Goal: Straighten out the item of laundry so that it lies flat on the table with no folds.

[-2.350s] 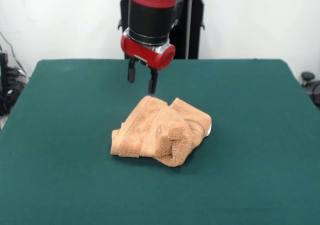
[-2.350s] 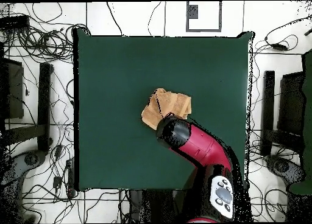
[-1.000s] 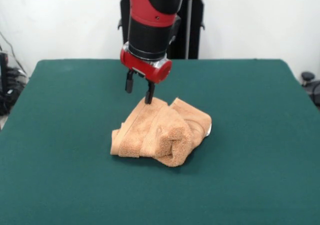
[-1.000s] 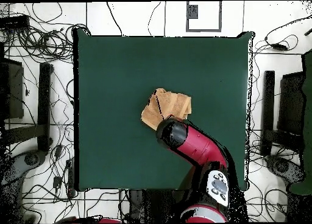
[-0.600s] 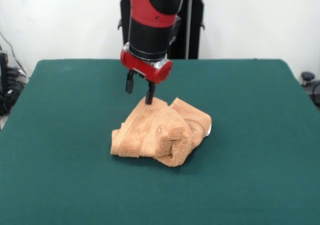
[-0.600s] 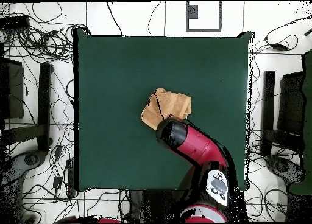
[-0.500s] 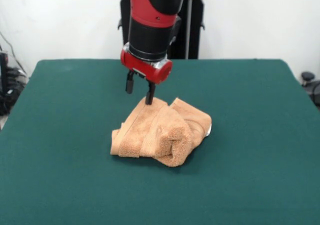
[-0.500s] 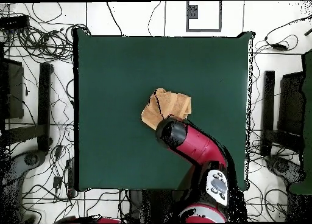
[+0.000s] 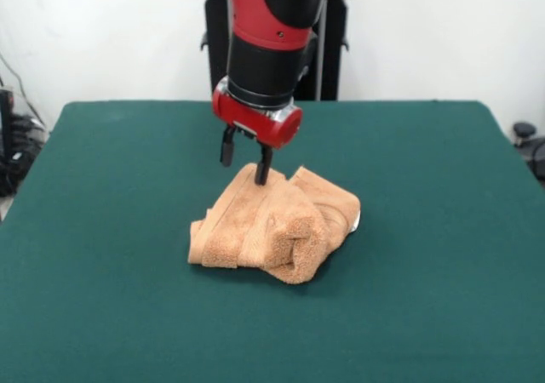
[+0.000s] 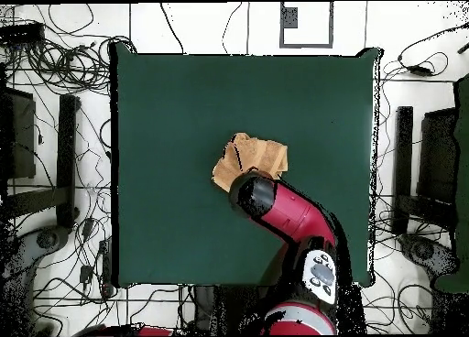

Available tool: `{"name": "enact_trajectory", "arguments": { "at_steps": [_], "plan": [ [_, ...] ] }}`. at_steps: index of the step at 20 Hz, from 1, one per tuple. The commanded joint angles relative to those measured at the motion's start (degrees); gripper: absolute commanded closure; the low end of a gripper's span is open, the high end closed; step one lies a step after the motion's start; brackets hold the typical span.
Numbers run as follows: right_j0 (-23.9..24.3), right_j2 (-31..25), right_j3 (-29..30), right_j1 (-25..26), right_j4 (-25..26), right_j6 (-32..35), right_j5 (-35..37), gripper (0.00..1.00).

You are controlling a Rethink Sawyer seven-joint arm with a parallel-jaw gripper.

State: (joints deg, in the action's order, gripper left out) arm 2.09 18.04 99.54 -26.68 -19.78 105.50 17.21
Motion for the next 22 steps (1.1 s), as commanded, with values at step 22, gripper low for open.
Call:
{"name": "enact_trajectory", "arguments": {
  "at_steps": [22],
  "plan": [
    [-1.51,-5.17,-1.95,6.72,-0.71,10.91,-6.81,0.0]
  ]
}}
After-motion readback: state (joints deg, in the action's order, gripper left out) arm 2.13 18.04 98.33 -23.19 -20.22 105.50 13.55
